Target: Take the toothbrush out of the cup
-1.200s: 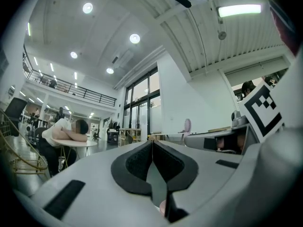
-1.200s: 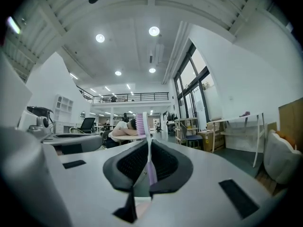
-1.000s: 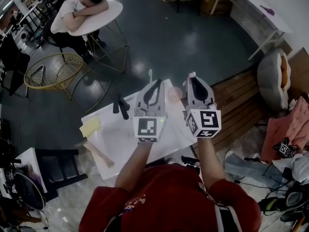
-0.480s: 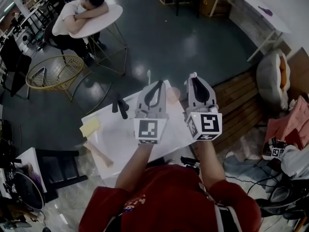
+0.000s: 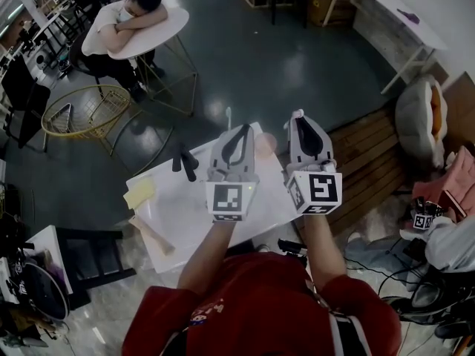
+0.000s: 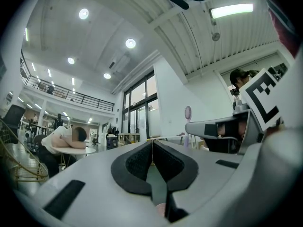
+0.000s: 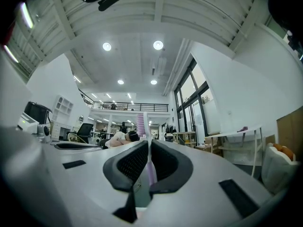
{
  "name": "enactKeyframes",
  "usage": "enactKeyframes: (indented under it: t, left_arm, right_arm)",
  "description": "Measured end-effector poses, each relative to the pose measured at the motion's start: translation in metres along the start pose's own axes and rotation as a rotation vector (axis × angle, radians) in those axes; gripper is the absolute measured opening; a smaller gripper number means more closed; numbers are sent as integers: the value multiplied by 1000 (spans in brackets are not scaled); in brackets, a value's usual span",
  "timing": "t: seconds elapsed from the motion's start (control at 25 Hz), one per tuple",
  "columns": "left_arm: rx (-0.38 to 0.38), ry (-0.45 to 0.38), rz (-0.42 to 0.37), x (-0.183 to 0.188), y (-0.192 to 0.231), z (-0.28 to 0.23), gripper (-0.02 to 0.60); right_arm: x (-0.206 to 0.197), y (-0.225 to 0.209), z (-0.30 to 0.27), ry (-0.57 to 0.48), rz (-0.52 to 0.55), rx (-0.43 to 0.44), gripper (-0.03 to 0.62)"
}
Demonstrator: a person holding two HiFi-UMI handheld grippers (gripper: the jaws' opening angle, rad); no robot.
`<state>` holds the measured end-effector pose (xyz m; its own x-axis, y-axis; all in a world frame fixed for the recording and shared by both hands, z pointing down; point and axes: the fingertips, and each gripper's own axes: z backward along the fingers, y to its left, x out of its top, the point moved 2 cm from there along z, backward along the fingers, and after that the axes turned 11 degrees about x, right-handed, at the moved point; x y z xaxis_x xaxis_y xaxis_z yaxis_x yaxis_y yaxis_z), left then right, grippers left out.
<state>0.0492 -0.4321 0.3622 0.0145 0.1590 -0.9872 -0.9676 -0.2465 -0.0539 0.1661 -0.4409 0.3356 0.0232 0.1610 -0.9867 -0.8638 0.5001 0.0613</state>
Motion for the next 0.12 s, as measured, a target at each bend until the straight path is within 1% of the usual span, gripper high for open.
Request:
enactKeyframes:
  t: [0.12]
  left_arm:
    - [5,-4,-1,1,1,0,29]
  right_arm:
    - [0,1,-1,-4,-8,7,44]
